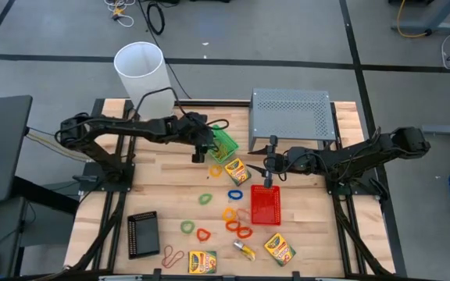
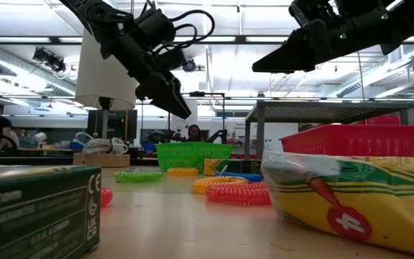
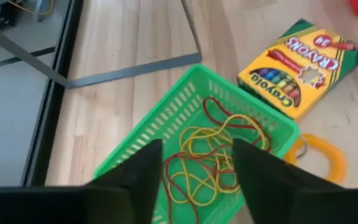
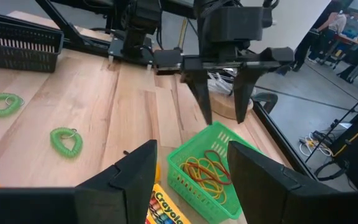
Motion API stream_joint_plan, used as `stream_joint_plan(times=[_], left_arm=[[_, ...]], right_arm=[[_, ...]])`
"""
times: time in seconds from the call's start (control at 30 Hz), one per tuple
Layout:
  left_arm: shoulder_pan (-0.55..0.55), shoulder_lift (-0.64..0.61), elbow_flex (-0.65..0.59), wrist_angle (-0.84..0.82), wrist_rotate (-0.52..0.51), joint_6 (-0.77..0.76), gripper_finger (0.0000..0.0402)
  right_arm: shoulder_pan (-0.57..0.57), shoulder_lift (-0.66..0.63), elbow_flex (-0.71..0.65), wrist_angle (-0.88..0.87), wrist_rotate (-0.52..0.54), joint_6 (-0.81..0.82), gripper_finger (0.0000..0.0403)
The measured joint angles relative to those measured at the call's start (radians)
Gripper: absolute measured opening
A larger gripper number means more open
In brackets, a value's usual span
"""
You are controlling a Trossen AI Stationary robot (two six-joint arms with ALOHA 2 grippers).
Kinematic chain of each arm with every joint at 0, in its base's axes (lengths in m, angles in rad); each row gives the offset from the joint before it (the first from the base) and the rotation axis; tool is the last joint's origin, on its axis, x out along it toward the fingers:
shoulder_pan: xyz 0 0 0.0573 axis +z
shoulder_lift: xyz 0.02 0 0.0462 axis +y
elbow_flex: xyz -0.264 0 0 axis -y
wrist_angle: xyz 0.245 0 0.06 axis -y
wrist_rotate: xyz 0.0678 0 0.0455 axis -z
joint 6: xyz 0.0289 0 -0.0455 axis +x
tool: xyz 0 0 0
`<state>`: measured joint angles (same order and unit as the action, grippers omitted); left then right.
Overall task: Pick & Place Office Desk Supplies
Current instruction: Put the red rubber band into the green bin
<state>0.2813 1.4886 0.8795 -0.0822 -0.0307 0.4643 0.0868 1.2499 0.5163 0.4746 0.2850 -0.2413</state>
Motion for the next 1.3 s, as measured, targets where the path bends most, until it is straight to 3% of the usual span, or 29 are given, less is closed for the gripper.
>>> stream_joint_plan(times=[0.1, 0.2, 0.37, 0.57, 1.0, 1.3], left_arm=[[0.0, -0.009, 0.0, -0.029, 0.056, -0.035, 0.0249], [-0.012, -0.024, 0.0, -0.098, 0.13, -0.071, 0.0263], [-0.075, -0.06, 0.0, -0.286, 0.174, -0.151, 0.0257], [-0.241, -0.09, 0.0, -0.422, 0.205, -0.285, 0.0241], [-0.638, -0.09, 0.0, -0.416, 0.069, -0.651, 0.0238], [-0.875, -0.076, 0.0, -0.314, -0.113, -0.945, 0.0238]], right_arm=[[0.0, 0.0, 0.0, 0.0, 0.0, 0.0, 0.0205], [0.0, 0.0, 0.0, -0.001, 0.0, 0.001, 0.0205], [0.0, 0.0, 0.0, -0.001, 0.0, 0.001, 0.0205], [0.0, 0.0, 0.0, -0.001, 0.0, 0.001, 0.0205], [0.002, 0.0, 0.0, -0.001, 0.0, 0.004, 0.0205], [0.002, 0.0, 0.0, -0.001, 0.0, 0.001, 0.0205]])
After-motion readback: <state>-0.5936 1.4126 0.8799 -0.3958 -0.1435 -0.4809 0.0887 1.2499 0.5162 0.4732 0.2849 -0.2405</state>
